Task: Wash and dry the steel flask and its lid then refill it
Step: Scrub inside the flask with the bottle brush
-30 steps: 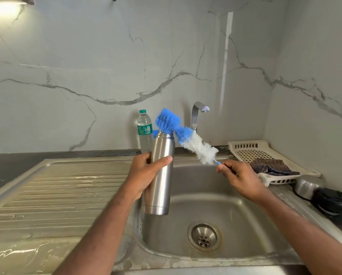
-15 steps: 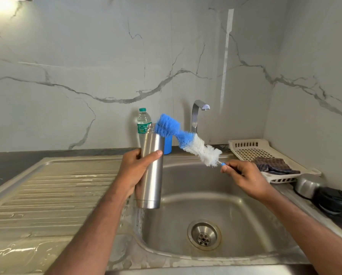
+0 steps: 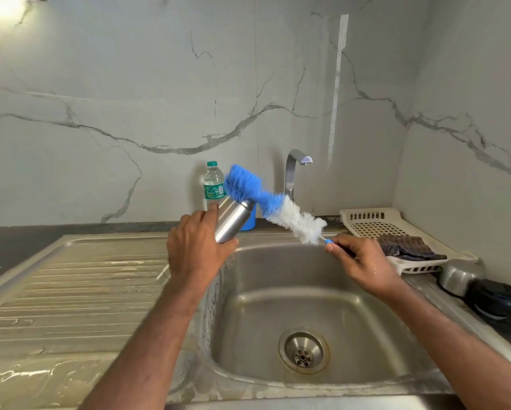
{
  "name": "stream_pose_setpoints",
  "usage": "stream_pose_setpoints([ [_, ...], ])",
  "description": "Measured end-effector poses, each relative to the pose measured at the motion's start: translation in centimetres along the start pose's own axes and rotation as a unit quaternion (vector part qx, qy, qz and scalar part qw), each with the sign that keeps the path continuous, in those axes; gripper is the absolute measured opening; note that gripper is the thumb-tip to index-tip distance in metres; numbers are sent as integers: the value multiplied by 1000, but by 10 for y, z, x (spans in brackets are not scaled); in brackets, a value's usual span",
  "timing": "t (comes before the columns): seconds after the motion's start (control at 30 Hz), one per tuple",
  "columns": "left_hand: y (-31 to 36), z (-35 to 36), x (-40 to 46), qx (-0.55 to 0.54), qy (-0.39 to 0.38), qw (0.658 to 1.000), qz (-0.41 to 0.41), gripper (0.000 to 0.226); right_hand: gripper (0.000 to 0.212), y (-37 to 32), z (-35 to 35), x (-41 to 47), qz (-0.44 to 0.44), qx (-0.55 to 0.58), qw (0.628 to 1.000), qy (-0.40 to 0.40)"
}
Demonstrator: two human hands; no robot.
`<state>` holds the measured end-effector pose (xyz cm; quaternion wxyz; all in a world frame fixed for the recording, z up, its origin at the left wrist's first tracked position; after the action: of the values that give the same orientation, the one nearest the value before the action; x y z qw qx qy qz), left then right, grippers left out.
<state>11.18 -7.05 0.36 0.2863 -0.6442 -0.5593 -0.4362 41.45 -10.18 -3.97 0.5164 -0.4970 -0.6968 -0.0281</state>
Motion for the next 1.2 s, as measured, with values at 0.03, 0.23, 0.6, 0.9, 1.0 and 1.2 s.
stream_pose_setpoints([
  [0.03,-7,-2,1,11,9,1000,3,89,35,3,-3,-2,1,1,1000,-8],
  [0.23,3,0,0,45,4,998,34,89,26,16,-6,0,32,-28,999,14],
  [0.6,5,-6,2,5,41,997,62,90,30,21,-9,-1,50,-20,998,12],
  [0.9,7,0,4,-399,-71,907,-110,89,29,16,-1,-3,146,153,977,-10],
  [1.0,-1,10,-4,-494,-102,837,-212,60,29,16,2,-8,150,156,976,-32],
  [1.2,-4,33,-24,-616,-147,692,-346,39,29,6,16,-10,112,133,983,-60],
])
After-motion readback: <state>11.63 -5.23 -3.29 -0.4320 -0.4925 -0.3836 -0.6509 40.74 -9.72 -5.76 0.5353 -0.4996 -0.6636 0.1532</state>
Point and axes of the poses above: each hand's wrist, its own x-axis towards the middle knuckle, its own z-axis out of the palm, y = z × x, the point moved 9 cm from there along x, towards the middle knuckle, and after that the axes turned 11 degrees about y, right-handed, at the moved point
